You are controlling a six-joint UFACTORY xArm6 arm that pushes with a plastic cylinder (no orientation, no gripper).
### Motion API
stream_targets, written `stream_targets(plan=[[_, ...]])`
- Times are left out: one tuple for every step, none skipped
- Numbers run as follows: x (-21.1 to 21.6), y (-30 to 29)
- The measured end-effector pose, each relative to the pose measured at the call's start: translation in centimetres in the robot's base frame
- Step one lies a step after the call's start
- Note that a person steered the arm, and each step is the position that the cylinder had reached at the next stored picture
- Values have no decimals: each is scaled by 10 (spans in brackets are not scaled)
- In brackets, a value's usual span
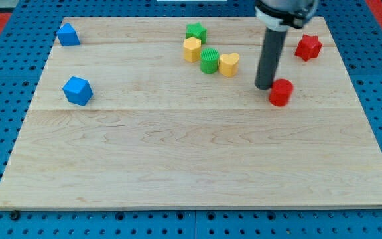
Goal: Move the yellow heart slightly towards down
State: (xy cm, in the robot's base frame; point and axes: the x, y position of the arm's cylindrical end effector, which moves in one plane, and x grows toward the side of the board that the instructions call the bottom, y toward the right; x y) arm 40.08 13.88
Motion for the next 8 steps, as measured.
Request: stream_targets(plan=[[12,-9],[29,14],[29,45],[7,-2],[-1,-2],[-2,-2],[-2,-2],[-4,4]])
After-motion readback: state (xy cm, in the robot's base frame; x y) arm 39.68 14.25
